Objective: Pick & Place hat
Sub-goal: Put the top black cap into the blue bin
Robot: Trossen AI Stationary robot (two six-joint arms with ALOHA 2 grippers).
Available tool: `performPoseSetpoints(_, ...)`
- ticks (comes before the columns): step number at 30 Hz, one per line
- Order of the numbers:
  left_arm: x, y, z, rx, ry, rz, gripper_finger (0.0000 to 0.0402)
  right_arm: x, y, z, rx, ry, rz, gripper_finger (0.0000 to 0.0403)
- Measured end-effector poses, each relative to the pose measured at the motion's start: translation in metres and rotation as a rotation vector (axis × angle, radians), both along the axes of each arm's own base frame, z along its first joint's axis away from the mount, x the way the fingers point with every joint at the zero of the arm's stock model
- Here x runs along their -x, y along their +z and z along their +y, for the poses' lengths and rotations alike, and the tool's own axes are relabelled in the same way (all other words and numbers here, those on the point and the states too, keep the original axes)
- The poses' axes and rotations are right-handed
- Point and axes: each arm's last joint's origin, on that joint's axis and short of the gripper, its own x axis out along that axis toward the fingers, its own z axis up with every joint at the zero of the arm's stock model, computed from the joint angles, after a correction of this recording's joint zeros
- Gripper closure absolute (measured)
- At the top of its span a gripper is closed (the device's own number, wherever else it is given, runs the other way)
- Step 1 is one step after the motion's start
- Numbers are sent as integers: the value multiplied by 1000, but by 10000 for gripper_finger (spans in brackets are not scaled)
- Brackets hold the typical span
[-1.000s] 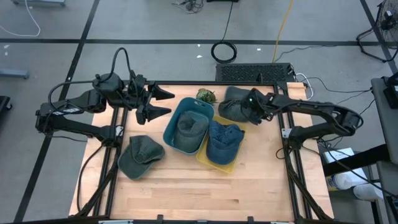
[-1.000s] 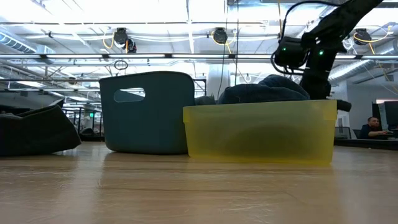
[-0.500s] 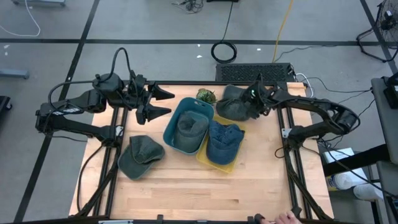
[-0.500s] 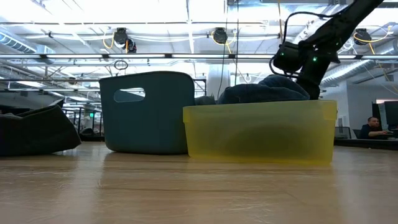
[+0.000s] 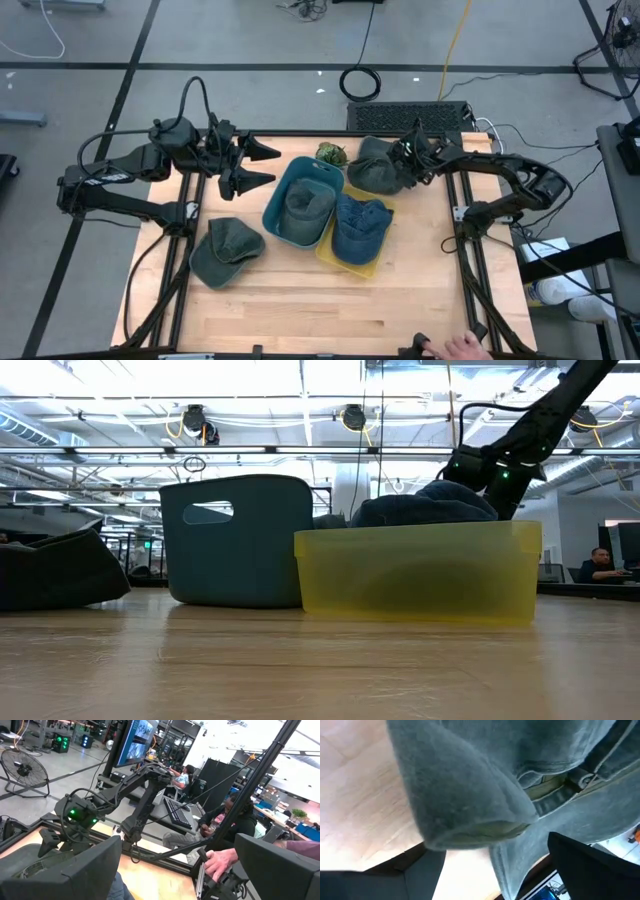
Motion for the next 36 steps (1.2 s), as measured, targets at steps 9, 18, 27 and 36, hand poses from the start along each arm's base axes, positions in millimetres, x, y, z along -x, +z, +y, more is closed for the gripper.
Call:
performPoseSetpoints(9,0,0,0,-1,0,0,7,1,-3,0,15,-18,-23,196)
performPoseSetpoints(18,0,0,0,-1,0,0,7,1,-3,0,9,-41,-35,358)
performPoseSetpoints(27,0,0,0,-2,0,0,7,1,-2,0,18,-65,-36,399)
performPoseSetpoints(36,0,0,0,-2,0,0,7,1,-2,0,33,-51,-18,401)
